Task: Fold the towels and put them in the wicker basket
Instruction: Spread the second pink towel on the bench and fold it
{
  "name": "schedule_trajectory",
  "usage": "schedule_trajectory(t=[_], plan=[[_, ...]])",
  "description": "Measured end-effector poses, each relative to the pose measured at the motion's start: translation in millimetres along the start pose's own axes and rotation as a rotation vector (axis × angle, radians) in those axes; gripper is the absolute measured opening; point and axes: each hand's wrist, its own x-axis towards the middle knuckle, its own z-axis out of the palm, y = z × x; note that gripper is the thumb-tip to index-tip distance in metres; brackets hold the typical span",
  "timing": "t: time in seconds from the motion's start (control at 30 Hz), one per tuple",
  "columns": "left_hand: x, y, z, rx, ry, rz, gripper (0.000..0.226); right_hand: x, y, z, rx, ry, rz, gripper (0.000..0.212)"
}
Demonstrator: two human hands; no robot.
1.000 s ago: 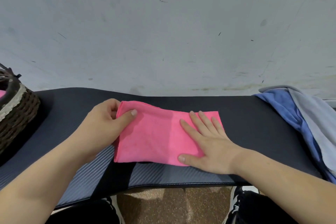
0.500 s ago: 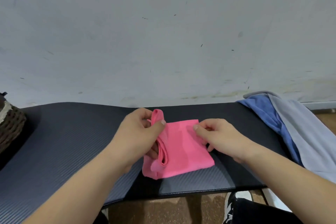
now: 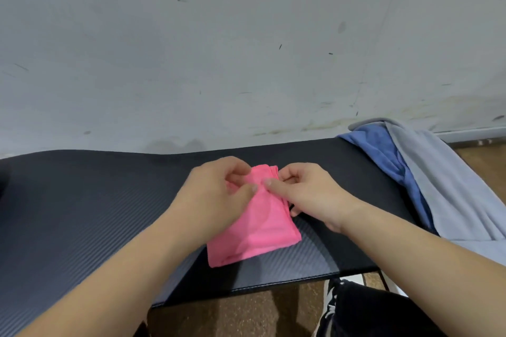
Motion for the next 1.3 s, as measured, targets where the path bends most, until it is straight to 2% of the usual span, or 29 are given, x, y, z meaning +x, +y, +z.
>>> schedule_trajectory(t=[0.07, 0.1, 0.23, 0.3, 0.37, 0.43, 0.47, 0.53, 0.63, 0.73, 0.8, 0.9, 0.97, 1.03, 1.1, 1.17, 1.3], plan=[[-9, -14, -11, 0.345, 0.035, 0.162, 0.037, 2, 2, 4, -0.036, 0.04, -0.024, 0.039], [-14, -19, -14, 0.437, 0.003, 0.206, 0.047, 3, 3, 5, -0.062, 0.059, -0.042, 0.039], [-29, -33, -7, 0.487, -0.156, 0.178, 0.079, 6, 1, 7, -0.11, 0.091, -0.055, 0.032], [-32, -38, -1, 0.535, -0.171, 0.19, 0.086, 6, -1, 8, -0.113, 0.093, -0.018, 0.034], [-34, -45, 4, 0.556, -0.187, 0.187, 0.092, 5, -3, 8, -0.142, 0.117, -0.013, 0.027], [-33, -54, 11, 0.586, -0.189, 0.21, 0.094, 4, -5, 6, -0.28, 0.181, -0.084, 0.021], [-33, -59, 14, 0.606, -0.186, 0.227, 0.095, 3, -7, 4, -0.382, 0.21, -0.157, 0.025], [-31, -65, 16, 0.634, -0.185, 0.246, 0.099, -2, -13, 2, -0.512, 0.19, -0.344, 0.048], [-30, -72, 17, 0.629, -0.175, 0.283, 0.097, -13, -24, 1, -0.625, -0.048, -0.465, 0.089], [-30, -73, 12, 0.599, -0.173, 0.321, 0.097, -16, -18, 3, -0.819, -0.297, -0.345, 0.108], [-31, -67, 5, 0.524, -0.148, 0.3, 0.092, -14, -9, 3, -0.924, -0.36, -0.262, 0.112], [-30, -57, -6, 0.438, 0.088, 0.19, 0.07, -11, 0, 5, -0.92, -0.362, -0.242, 0.112], [-27, -51, -10, 0.386, 0.174, 0.028, 0.054, -11, 0, 5, -0.934, -0.366, -0.244, 0.116], [-26, -46, -8, 0.227, 0.121, -0.159, 0.044, -11, 0, 5, -0.941, -0.369, -0.234, 0.12], [-26, -42, -3, 0.046, 0.076, -0.249, 0.044, -10, 1, 6, -0.953, -0.37, -0.221, 0.123], [-27, -39, 1, -0.093, 0.068, -0.26, 0.049, -10, 3, 10, -0.964, -0.369, -0.211, 0.126], [-28, -33, -1, -0.174, 0.085, -0.231, 0.056, -13, 7, 19, -0.961, -0.372, -0.217, 0.129]])
